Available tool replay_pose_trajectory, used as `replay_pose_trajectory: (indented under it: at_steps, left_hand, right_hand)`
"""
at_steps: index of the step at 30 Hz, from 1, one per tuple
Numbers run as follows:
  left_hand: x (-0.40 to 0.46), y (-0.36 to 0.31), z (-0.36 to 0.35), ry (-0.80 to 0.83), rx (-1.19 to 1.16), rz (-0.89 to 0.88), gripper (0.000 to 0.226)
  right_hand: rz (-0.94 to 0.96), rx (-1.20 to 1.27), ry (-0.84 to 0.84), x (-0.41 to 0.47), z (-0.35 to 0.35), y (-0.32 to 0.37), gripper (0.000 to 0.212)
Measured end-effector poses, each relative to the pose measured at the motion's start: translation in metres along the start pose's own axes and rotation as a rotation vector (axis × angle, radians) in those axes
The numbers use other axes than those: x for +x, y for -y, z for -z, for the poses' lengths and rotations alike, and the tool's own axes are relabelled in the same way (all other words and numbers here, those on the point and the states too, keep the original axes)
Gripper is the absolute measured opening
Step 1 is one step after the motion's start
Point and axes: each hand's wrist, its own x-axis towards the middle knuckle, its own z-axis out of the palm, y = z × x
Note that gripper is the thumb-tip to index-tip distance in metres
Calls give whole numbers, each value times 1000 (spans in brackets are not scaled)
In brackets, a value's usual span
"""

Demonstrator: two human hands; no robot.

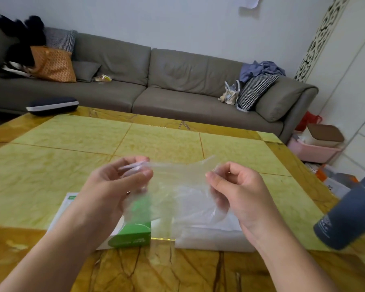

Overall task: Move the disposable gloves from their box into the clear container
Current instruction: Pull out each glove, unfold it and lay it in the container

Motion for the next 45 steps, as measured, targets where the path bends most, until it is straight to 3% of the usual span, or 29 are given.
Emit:
replay_pose_trajectory:
  at_steps: [4,8,10,12,15,19,21,31,34,37,41,45]
  left_hand:
    - [2,-4,10,45,-258,-28,26]
    - [0,3,10,115,-480,68,79]
    - [0,8,4,162,-435,148,103]
    - [-2,13,-5,225,-281,239,108]
    - [-15,22,-28,350,-17,215,94]
    - [-22,27,-45,192,78,120,44]
    - [-22,23,-43,184,140,99,33]
    - [-20,8,-19,364,295,199,37]
    - [-17,8,-15,390,291,275,56]
    - [-19,23,-22,261,156,340,75]
    - [-15,32,-37,-8,-141,200,41]
    - [-11,30,-36,-85,14,29,25]
  right_hand:
    - [-41,112,-32,-1,-4,5,10]
    - [-74,294,-75,-2,-4,12,4]
    - [-83,367,-121,-2,-3,13,4]
    - [-77,377,-140,-2,-4,11,5]
    - [-30,281,-137,-3,-9,3,9]
    - [80,100,-129,-6,-13,-2,10]
    - [101,96,-158,-5,-8,-3,10]
    - [97,97,-211,2,10,-4,8]
    - [72,126,-209,2,13,-3,10]
    - [31,159,-155,1,10,-5,11]
    - [-1,131,-92,0,12,-6,8]
    - [-6,113,-85,2,26,-5,6]
